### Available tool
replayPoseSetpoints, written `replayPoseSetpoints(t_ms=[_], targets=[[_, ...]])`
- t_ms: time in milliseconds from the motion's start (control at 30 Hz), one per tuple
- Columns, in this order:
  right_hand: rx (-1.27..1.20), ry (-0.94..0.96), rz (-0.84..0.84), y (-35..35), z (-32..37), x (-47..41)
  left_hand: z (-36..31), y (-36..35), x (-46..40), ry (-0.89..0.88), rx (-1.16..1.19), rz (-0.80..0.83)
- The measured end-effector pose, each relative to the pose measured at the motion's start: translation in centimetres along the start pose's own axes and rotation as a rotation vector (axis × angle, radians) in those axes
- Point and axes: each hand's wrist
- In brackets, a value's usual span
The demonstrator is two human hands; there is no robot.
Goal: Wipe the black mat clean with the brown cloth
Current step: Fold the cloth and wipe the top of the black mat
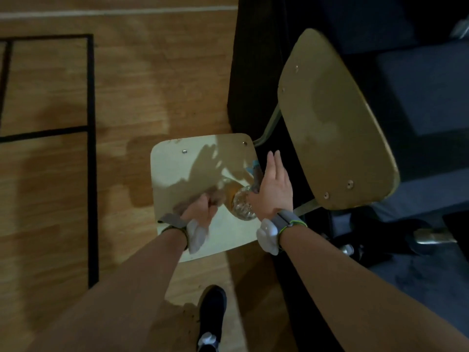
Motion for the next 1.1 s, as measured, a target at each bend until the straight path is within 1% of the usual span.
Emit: replayPoseSetpoints(t_ms=[67, 133, 200, 233, 267, 300, 367, 433, 500, 567, 667, 733, 833, 900, 1000, 1100], targets=[[0.046, 0.061, -0.001, 0.7, 0.5, 0.3, -2.5, 1.5, 0.5, 0.012, 0.223, -0.043], [0.034, 0.111, 0.012, 3.4, 0.9, 1.1, -6.3, 3.6, 2.3, 0.054, 0.398, -0.026], [0.008, 0.142, 0.080, 5.7, 1.5, 1.2, -9.4, 5.5, 3.6, 0.076, 0.577, -0.015], [-0.020, 0.134, 0.113, 7.0, 1.5, 1.5, -10.9, 6.5, 4.5, 0.060, 0.624, 0.000], [-0.062, 0.127, 0.111, 9.4, 1.5, 2.2, -12.8, 7.5, 5.9, 0.030, 0.643, 0.010], [-0.110, 0.123, 0.119, 10.1, 1.7, 2.3, -13.6, 8.1, 6.7, 0.012, 0.682, 0.019], [-0.178, 0.166, 0.081, 12.5, 2.1, 2.7, -15.7, 9.5, 8.0, -0.048, 0.728, 0.025], [-0.192, 0.202, 0.028, 16.1, 2.3, 3.7, -18.5, 11.1, 10.4, -0.126, 0.715, 0.017], [-0.183, 0.147, 0.026, 19.8, 2.2, 5.3, -21.1, 12.3, 13.5, -0.229, 0.726, 0.055], [-0.159, 0.078, 0.050, 22.6, 2.3, 6.2, -22.8, 13.3, 15.3, -0.266, 0.693, 0.121], [-0.085, 0.108, 0.105, 28.0, 1.2, 9.6, -25.5, 13.3, 18.7, -0.383, 0.429, 0.098], [-0.093, 0.125, 0.127, 32.0, -1.1, 12.7, -28.0, 12.1, 21.6, -0.467, 0.369, 0.093], [-0.200, 0.080, 0.078, 35.9, -5.7, 16.3, -31.6, 9.2, 25.0, -0.594, 0.298, 0.094], [-0.228, -0.002, 0.007, 37.6, -9.5, 18.8, -33.7, 6.3, 27.1, -0.674, 0.275, 0.106], [-0.277, -0.111, -0.129, 39.6, -14.9, 22.7, -36.8, 1.2, 30.7, -0.746, 0.253, 0.088], [-0.288, -0.210, -0.231, 40.4, -18.1, 25.4, -38.9, -3.1, 33.8, -0.800, 0.261, 0.000]])
Point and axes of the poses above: each hand's wrist, its own x-axis away from the middle knuckle, its own y-axis out of the back of the hand, z = x × y, and after that the axes turned 6 degrees about -z, right-handed
